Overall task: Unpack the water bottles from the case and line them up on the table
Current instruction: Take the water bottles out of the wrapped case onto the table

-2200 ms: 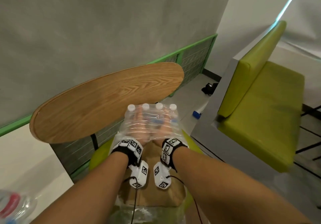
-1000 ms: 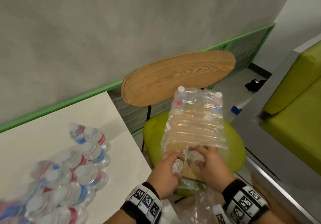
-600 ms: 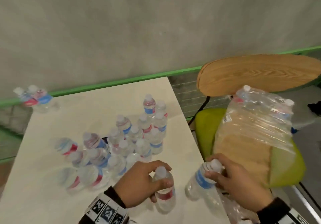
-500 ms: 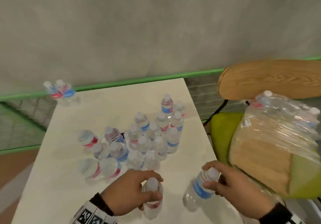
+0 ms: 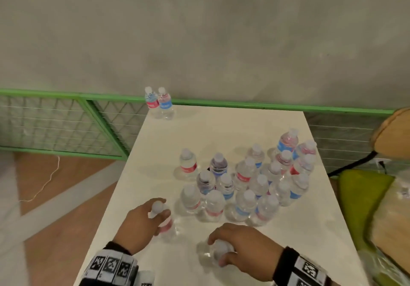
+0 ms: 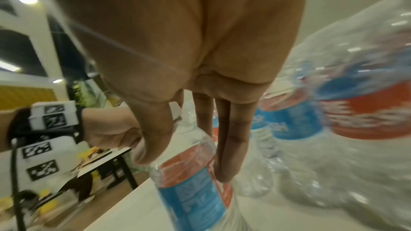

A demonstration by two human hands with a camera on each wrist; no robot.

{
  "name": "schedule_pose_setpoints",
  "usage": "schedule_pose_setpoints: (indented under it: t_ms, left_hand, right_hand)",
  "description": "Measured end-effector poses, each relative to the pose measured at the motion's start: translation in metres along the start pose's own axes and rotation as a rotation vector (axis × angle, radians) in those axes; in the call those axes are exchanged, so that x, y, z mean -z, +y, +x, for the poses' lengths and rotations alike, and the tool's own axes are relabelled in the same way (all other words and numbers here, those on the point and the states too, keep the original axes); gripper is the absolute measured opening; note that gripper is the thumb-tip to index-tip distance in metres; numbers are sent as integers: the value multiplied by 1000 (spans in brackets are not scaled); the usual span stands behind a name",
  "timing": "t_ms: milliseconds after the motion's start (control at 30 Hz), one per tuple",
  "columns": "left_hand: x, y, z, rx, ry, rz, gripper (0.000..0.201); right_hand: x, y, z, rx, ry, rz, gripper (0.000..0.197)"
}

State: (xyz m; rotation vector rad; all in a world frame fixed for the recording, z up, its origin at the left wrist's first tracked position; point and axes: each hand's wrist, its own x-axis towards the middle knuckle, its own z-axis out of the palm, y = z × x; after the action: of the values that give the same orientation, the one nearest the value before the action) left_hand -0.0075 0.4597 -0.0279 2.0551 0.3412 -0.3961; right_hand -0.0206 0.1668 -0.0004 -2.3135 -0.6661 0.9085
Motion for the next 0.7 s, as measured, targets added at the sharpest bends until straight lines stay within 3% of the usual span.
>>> schedule_pose_setpoints:
  t_ms: [200,533,700]
  left_hand:
    - [2,-6,39,-112,188,-23,33]
    - [-7,21,95,-187,83,147,47]
    - [-15,29,102,-206,115,157,47]
  right_hand:
    - [-10,-39,55,103,132,-210,38]
    - [1,-59,92,4,261,-403,49]
    - [10,-66,94,-55,289,-424,53]
